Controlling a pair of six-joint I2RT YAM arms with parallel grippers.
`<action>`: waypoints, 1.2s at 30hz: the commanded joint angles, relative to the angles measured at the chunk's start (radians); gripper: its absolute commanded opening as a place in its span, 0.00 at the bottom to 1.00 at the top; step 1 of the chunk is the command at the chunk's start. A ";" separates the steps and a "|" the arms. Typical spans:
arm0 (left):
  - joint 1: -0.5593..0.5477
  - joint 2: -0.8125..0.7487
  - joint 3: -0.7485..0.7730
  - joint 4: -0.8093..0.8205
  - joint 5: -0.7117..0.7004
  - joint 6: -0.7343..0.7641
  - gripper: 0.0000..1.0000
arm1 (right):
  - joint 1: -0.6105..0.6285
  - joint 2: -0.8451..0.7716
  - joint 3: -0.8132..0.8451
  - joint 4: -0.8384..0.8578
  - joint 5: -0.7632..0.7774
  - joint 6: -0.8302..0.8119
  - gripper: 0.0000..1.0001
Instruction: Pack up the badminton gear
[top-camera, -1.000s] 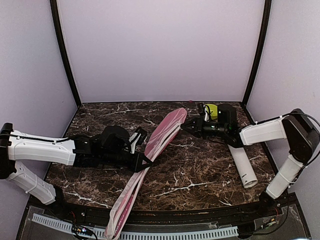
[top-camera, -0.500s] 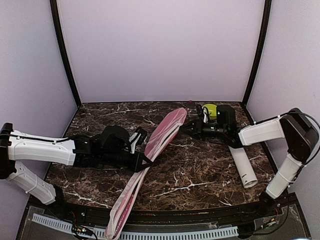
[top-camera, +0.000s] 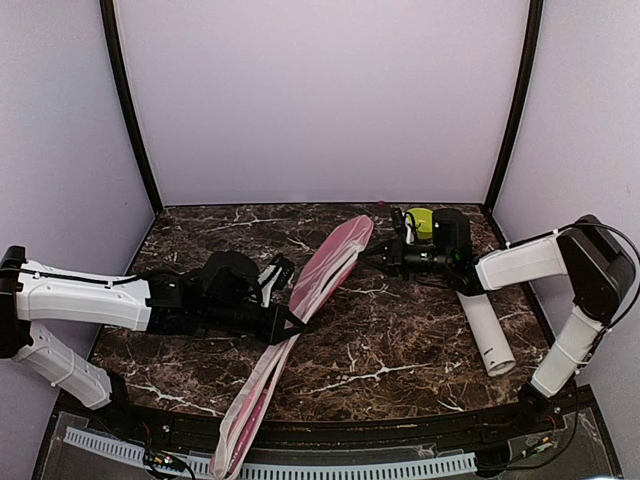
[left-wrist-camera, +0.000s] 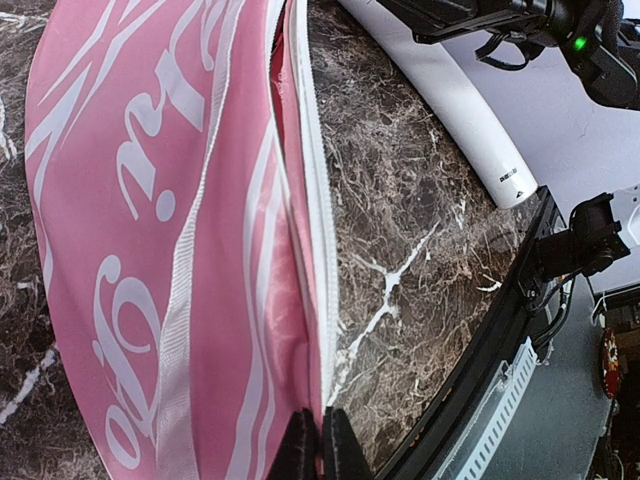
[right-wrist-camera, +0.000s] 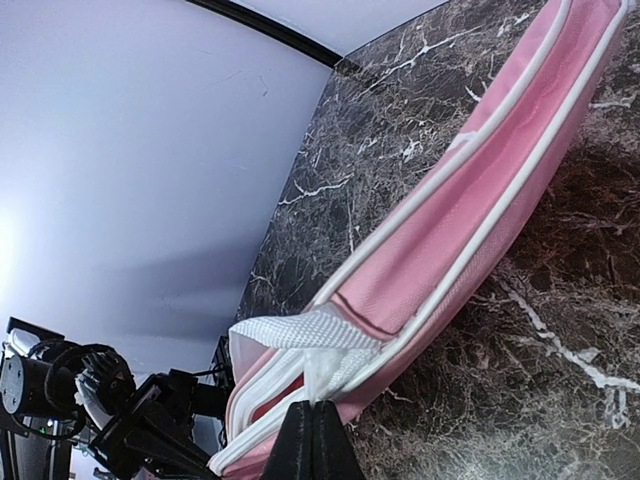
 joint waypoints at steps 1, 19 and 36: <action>-0.004 -0.006 0.016 0.077 0.010 -0.003 0.00 | 0.001 0.001 0.018 0.054 -0.046 -0.016 0.00; -0.001 0.085 0.113 0.129 -0.010 0.031 0.28 | 0.214 -0.191 -0.156 -0.021 0.028 -0.043 0.00; 0.093 0.435 0.612 -0.079 0.073 0.139 0.61 | 0.213 -0.304 -0.149 -0.147 0.120 -0.115 0.00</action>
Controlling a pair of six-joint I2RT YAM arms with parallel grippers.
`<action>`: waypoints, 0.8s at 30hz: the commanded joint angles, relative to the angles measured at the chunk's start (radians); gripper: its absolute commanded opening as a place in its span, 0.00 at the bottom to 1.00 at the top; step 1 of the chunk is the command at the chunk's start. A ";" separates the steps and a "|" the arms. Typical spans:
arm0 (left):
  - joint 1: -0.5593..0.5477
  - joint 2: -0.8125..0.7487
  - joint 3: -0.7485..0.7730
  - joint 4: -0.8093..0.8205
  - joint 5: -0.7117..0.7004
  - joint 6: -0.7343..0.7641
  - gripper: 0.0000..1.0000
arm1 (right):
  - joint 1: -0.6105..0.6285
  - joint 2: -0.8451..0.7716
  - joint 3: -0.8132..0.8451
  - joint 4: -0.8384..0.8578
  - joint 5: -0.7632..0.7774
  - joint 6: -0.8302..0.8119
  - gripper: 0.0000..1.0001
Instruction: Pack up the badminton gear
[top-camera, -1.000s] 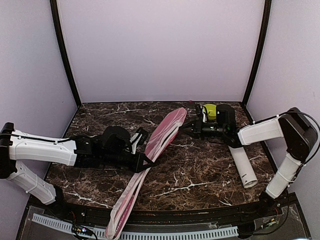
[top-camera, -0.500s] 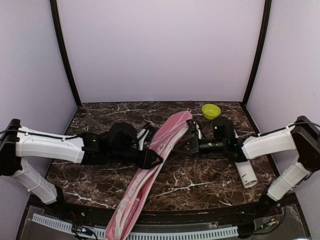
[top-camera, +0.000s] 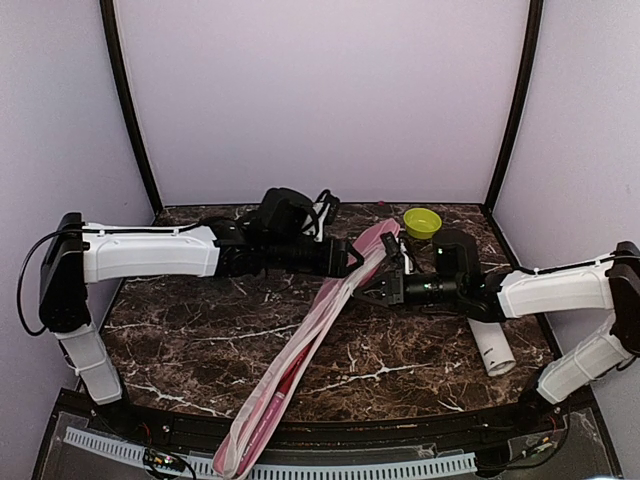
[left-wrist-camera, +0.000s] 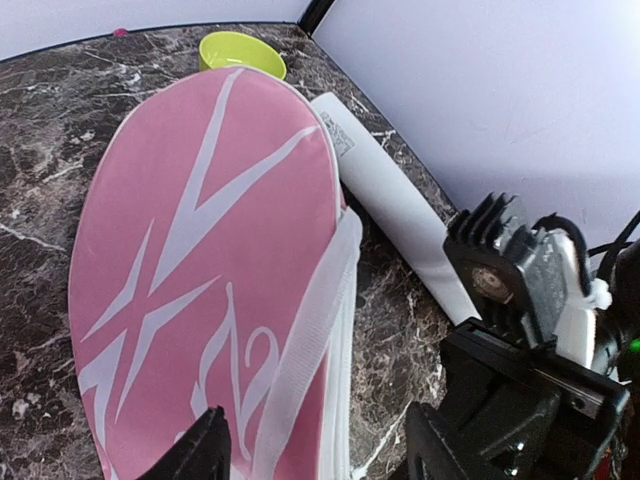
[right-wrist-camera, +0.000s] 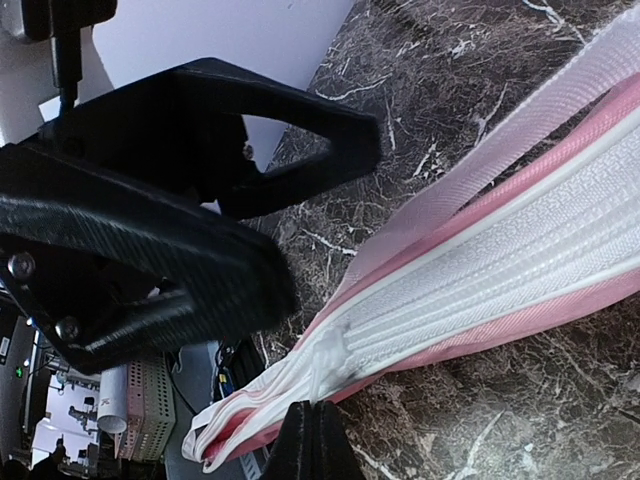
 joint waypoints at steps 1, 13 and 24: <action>-0.003 0.071 0.106 -0.098 0.081 0.065 0.62 | 0.006 -0.031 0.012 0.043 0.027 -0.029 0.00; 0.008 0.173 0.191 -0.070 0.131 0.080 0.13 | 0.007 -0.041 0.018 -0.021 0.033 -0.062 0.00; 0.024 0.216 0.262 -0.023 0.079 0.058 0.00 | 0.030 -0.075 -0.032 -0.019 -0.018 -0.053 0.00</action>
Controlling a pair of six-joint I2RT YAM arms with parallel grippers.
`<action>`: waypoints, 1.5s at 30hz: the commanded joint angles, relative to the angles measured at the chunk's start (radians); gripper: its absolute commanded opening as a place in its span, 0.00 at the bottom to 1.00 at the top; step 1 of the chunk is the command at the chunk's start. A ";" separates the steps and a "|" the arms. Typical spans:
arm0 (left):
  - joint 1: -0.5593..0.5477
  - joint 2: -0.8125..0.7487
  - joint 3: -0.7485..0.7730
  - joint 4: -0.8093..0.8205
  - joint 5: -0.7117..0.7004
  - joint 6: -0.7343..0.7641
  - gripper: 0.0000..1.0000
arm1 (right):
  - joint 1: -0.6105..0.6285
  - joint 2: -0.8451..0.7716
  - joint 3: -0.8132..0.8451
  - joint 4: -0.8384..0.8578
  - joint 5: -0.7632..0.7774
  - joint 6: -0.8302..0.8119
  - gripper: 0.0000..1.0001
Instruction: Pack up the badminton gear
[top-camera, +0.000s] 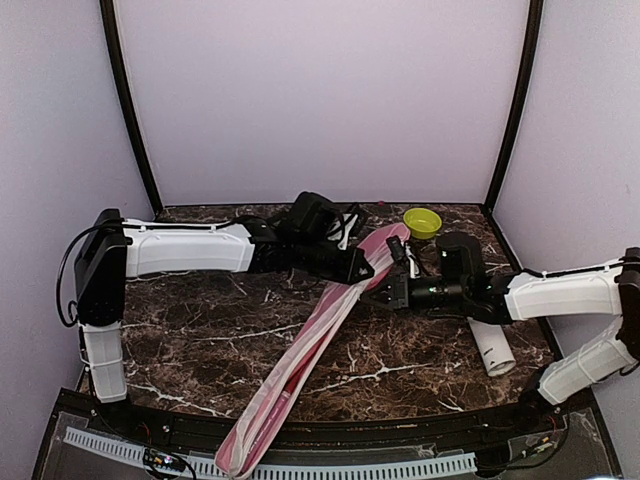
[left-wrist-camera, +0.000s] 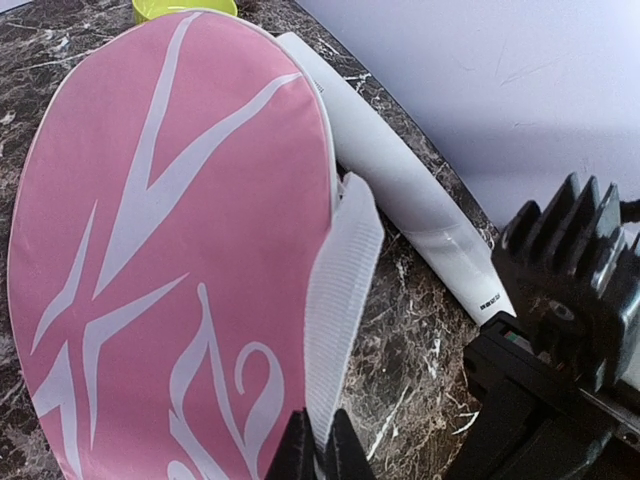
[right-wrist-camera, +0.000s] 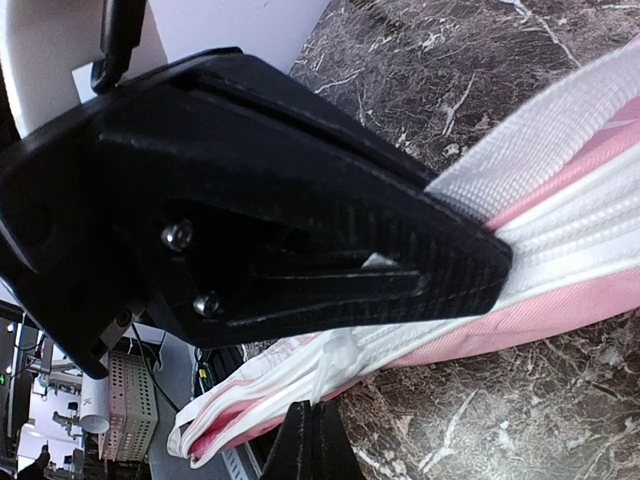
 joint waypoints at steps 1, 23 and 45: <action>0.019 0.001 0.059 0.083 -0.062 -0.014 0.00 | 0.036 -0.020 -0.012 0.071 -0.062 -0.013 0.00; 0.081 0.021 0.161 0.126 -0.390 -0.022 0.00 | 0.193 0.064 0.011 0.134 -0.090 0.031 0.00; 0.235 0.007 0.135 -0.067 -0.599 -0.040 0.00 | 0.385 -0.231 -0.097 -0.402 -0.149 0.085 0.00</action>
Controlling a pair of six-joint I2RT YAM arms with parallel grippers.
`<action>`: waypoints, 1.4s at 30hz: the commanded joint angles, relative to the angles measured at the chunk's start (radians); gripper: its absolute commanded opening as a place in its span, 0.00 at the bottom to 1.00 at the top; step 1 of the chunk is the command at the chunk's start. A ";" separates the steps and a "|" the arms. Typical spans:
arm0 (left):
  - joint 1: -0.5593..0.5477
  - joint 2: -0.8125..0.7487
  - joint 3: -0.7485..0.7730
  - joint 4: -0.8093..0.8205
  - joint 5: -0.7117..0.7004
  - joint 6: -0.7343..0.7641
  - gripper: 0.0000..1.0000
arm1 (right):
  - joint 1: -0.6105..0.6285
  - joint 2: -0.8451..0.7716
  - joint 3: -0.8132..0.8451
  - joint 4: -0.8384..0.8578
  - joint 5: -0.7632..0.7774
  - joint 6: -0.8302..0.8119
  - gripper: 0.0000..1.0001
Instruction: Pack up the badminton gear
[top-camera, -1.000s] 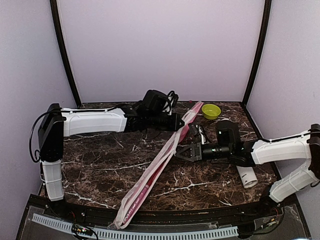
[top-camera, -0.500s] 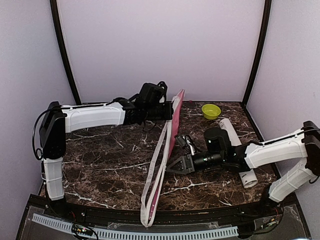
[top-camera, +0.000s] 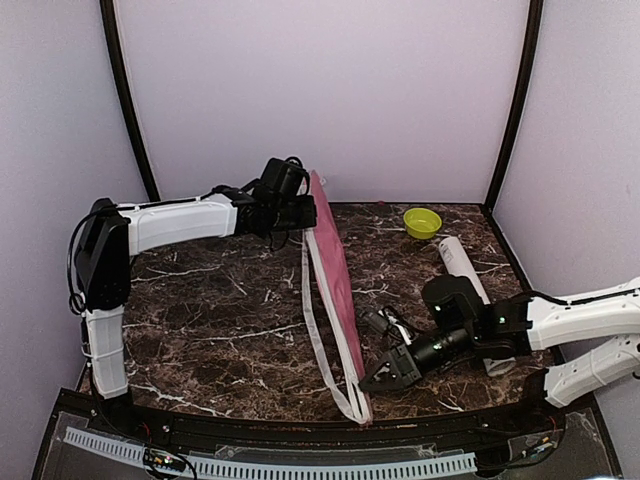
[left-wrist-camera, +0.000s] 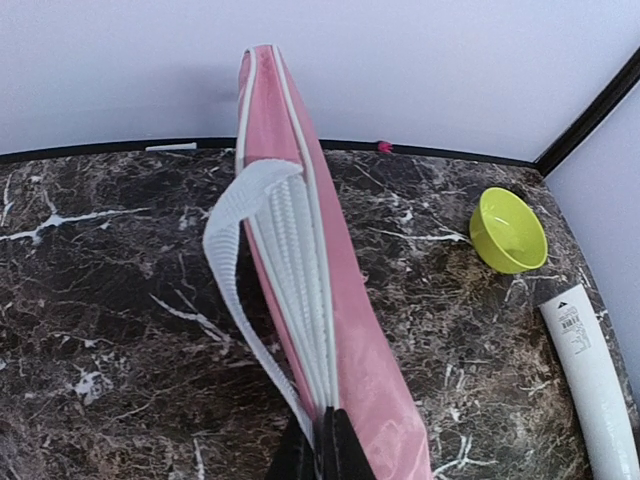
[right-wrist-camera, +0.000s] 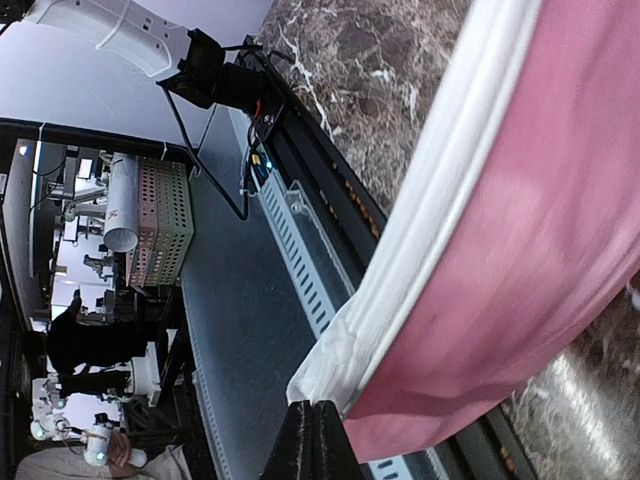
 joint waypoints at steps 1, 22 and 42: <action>0.038 -0.038 -0.005 -0.015 -0.084 0.005 0.00 | 0.030 -0.125 -0.087 -0.117 -0.065 0.096 0.00; 0.084 -0.020 -0.080 0.024 0.044 0.121 0.00 | -0.032 -0.378 -0.055 -0.471 0.335 0.173 0.00; 0.045 0.015 -0.258 0.209 0.339 0.138 0.47 | -0.209 -0.372 -0.126 -0.410 0.394 0.117 0.21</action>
